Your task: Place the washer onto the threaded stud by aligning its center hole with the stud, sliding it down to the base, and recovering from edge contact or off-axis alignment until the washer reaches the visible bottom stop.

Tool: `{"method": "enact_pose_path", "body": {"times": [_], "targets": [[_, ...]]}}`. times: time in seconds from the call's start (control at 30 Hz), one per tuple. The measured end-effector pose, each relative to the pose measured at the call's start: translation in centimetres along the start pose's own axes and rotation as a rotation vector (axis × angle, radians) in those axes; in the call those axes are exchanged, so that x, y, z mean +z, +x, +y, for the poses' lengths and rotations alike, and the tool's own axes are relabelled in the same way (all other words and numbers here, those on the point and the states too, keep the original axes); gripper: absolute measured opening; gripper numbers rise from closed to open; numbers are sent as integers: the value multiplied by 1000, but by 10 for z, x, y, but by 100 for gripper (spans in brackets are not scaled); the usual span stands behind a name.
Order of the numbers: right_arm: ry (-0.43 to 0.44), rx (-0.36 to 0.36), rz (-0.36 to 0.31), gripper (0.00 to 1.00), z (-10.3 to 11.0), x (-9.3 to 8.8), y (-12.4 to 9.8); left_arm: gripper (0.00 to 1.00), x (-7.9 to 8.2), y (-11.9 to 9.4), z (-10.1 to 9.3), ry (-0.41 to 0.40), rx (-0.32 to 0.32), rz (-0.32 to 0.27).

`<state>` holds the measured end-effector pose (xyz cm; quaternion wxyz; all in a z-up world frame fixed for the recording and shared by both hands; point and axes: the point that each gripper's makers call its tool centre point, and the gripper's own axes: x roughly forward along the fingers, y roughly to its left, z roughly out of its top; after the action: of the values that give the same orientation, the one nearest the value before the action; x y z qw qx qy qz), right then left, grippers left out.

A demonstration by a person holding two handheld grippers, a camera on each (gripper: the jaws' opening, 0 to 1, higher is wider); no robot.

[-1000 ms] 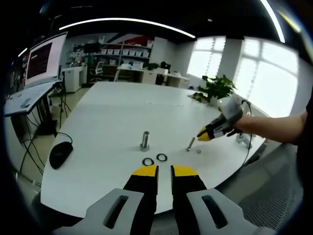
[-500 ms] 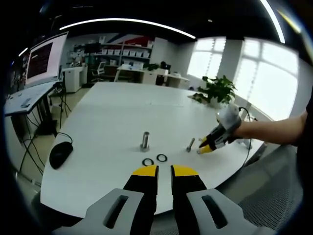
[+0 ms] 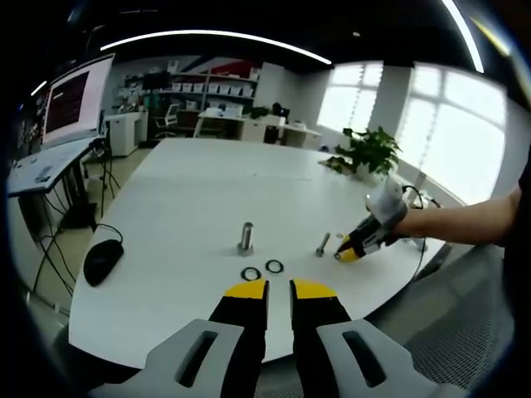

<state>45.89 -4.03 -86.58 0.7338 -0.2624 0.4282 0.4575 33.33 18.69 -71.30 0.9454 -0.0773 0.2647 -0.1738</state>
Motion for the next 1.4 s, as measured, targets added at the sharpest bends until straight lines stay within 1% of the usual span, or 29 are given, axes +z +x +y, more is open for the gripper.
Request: {"method": "enact_pose_path", "body": {"times": [0.13,0.43,0.57,0.67,0.8,1.0,1.2,1.4], "targets": [[-6,-2,1,15,0,0,0,7,0,0,0,1,-1,3],[-14,2,0,15,2,1,-1,7,-1,0,1,2,-1,4],[-9,-3,-19,15,1,6,-4,7,-1,0,1,1,1,3],[15,-4,-57,15,-1,14,-9,7,-1,0,1,1,1,4],[56,11,-100,15,-2,21,-14,7,-1,0,1,1,1,4],[73,-5,-151,15,-7,31,-21,7,-1,0,1,2,1,4],[97,-13,-232,15,-11,46,-30,7,-1,0,1,2,2,3],[65,-19,-290,15,-8,59,-34,7,-1,-1,1,2,1,3]]}}
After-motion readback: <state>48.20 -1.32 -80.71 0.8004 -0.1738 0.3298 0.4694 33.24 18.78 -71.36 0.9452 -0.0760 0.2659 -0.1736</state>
